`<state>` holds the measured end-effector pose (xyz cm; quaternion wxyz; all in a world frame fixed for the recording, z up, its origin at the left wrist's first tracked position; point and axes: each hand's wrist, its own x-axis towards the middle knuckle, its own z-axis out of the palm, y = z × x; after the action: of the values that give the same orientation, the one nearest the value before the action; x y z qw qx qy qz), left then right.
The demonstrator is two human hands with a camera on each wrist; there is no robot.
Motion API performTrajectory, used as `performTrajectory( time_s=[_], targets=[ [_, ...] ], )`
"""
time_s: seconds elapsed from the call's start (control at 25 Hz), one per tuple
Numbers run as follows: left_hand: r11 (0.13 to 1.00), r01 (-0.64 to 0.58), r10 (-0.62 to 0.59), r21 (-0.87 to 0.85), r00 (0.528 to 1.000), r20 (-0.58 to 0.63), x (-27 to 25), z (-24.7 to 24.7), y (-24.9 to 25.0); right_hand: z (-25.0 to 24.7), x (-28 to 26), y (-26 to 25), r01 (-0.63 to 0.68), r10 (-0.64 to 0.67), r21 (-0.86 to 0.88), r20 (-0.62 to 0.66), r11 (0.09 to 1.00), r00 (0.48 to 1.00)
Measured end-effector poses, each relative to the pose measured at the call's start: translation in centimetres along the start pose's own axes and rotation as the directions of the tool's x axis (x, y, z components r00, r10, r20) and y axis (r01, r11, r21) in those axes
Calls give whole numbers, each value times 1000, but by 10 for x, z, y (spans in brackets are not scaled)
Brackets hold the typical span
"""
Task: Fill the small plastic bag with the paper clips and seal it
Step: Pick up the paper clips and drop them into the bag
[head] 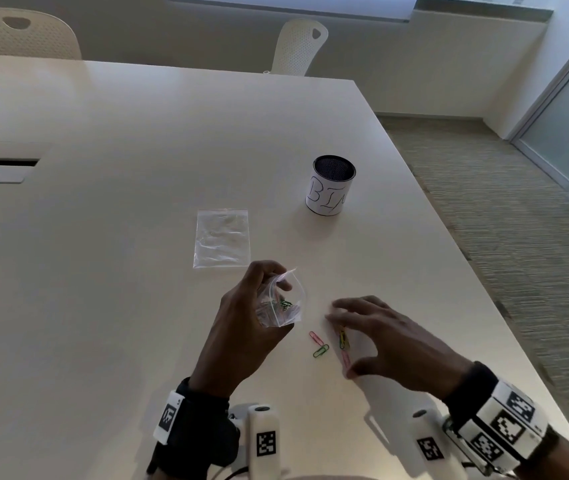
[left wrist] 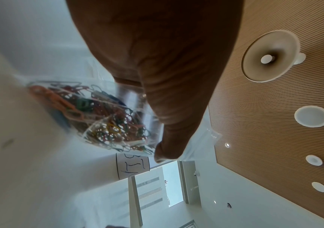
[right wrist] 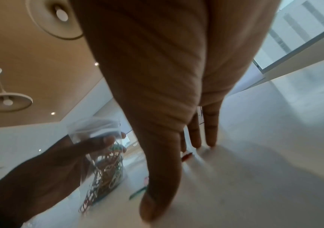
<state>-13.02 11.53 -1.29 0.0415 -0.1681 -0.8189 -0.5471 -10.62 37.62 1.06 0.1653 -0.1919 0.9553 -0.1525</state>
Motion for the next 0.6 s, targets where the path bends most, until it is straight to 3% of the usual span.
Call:
performTrajectory(
  time_s=[0.2, 0.6],
  targets=[
    [1000, 4, -4, -1, 1000, -14, 0, 0, 1, 20, 2, 3, 30, -3, 107, -247, 994, 969],
    [1000, 8, -8, 9, 1000, -13, 0, 0, 0, 14, 18, 11, -2, 61, 174, -334, 985, 941]
  ],
)
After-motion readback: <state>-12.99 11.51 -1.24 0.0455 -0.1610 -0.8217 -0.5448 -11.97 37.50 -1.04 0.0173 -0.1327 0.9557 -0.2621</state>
